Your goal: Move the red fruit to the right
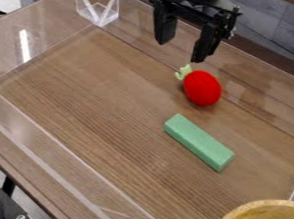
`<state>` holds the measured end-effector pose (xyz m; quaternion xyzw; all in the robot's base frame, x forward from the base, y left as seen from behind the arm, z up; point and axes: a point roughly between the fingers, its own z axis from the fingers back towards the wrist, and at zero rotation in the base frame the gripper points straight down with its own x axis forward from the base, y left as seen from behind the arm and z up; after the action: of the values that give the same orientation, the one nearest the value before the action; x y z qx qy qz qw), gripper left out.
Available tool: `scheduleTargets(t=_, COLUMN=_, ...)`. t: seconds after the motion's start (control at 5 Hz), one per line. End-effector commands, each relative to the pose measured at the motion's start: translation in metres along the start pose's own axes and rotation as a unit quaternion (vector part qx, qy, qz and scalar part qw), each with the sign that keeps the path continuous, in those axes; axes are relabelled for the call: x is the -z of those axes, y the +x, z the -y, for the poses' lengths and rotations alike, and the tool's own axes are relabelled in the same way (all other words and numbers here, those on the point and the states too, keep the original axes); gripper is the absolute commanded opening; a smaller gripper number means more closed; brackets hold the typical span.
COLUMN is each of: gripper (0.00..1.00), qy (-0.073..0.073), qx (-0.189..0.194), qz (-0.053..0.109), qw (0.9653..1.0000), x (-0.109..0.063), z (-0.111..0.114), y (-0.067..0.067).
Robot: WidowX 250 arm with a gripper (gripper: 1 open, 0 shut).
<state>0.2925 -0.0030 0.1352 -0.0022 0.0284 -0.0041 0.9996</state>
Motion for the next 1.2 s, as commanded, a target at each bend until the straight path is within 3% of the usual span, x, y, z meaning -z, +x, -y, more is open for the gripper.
scheduleTargets(t=0.0, gripper=1.0, qy=0.0, qx=0.006, qz=0.005, qw=1.0, x=-0.014, z=-0.018, y=0.0)
scheduleTargets(t=0.2, gripper=1.0, qy=0.0, qx=0.002, qz=0.02, qw=0.9998, x=-0.032, z=-0.047, y=-0.002)
scheduleTargets(t=0.6, gripper=1.0, qy=0.011, qx=-0.073, qz=0.035, qw=0.9967, x=-0.017, z=-0.144, y=-0.014)
scheduleTargets(t=1.0, gripper=1.0, qy=0.006, qx=-0.073, qz=0.041, qw=0.9964, x=0.001, z=-0.165, y=-0.007)
